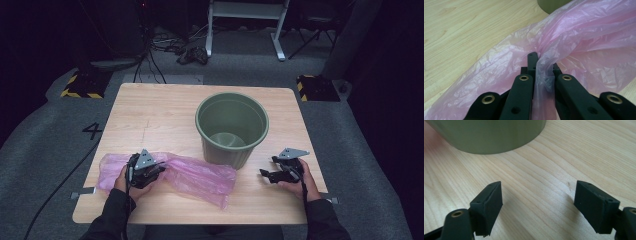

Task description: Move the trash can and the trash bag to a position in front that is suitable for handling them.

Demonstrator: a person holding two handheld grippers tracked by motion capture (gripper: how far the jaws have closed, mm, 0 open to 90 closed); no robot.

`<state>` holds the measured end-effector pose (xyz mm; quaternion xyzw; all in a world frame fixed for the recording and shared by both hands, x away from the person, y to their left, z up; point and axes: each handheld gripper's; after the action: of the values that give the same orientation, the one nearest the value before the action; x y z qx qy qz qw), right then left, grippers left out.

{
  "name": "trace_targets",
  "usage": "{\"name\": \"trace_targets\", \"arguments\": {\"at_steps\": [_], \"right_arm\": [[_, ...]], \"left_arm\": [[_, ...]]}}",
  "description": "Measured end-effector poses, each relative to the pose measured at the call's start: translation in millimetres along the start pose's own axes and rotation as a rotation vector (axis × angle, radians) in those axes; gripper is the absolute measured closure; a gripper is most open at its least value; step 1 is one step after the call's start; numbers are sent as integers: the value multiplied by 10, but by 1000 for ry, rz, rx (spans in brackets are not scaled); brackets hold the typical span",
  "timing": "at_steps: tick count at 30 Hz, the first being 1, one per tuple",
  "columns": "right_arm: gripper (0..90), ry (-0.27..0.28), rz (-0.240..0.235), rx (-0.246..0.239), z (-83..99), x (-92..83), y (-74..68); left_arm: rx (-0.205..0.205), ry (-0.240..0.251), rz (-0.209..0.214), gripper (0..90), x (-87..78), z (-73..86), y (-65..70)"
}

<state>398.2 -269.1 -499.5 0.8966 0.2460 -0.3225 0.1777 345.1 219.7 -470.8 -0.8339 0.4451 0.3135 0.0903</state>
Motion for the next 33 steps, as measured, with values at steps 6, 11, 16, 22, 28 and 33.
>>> {"name": "trace_targets", "arguments": {"at_steps": [6, 11, 16, 22, 28, 33], "right_arm": [[216, 8, 13, 8, -2, 30, -5], [192, 16, 25, 10, -1, 50, -8], [174, 12, 28, 9, -9, 62, -5], [160, 9, 27, 7, -20, 75, -8], [160, 8, 31, 10, -21, 75, -13], [160, 8, 33, 11, -21, 75, -15]], "left_arm": [[1, 16, -11, 866, -30, 1, -19], [-1, 34, -22, 866, -66, 2, -25], [-8, 64, -28, 866, -129, 1, -44], [-19, 97, -39, 868, -199, 12, -81], [-17, 108, -46, 869, -206, -1, -87], [-17, 112, -42, 869, -183, -14, -96]]}}
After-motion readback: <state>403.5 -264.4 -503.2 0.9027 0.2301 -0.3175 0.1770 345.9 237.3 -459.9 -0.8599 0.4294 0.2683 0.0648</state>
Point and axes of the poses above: each handheld gripper's, and its own axes: x roughly forward along the jaws, z roughly out of its underside, y roughly to its right, and after that the axes turned 14 degrees about z, right-handed
